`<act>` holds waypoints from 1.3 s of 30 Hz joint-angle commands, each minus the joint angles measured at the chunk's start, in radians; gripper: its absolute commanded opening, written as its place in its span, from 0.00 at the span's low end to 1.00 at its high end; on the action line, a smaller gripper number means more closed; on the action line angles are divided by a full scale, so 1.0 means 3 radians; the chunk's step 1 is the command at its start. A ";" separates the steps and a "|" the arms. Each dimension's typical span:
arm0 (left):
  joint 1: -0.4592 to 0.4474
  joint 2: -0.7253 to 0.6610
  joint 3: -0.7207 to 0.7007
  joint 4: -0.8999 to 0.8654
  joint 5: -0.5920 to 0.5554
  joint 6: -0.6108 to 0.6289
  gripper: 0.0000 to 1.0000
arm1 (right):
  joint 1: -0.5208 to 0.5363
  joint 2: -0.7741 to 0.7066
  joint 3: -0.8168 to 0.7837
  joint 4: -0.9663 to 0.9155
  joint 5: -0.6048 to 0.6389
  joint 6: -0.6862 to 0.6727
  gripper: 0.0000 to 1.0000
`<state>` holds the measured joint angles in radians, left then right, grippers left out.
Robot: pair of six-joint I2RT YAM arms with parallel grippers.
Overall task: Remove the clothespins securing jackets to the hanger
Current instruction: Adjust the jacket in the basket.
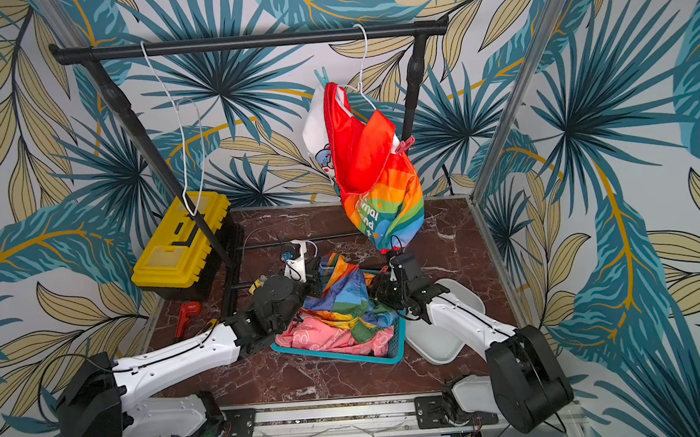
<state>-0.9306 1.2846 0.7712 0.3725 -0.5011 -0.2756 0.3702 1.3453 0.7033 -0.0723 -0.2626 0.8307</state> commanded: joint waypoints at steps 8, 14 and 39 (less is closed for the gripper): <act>-0.0226 -0.0084 -0.0280 -0.0004 -0.0229 -0.0081 0.00 | -0.0007 -0.0805 0.0127 -0.0909 0.0446 -0.0208 0.75; -0.0229 -0.0051 -0.0290 0.0052 -0.0251 0.0002 0.00 | -0.0244 -0.1497 0.0168 -0.1771 0.0625 -0.0385 0.80; -0.0779 0.0440 -0.0600 0.1014 -0.0285 0.0378 0.00 | -0.0835 -0.1075 0.0039 -0.1031 -0.0637 0.0447 0.66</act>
<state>-1.1442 1.3846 0.6285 0.7208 -0.6430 -0.1116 0.1246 1.0122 0.7380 -0.3878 -0.4206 0.9386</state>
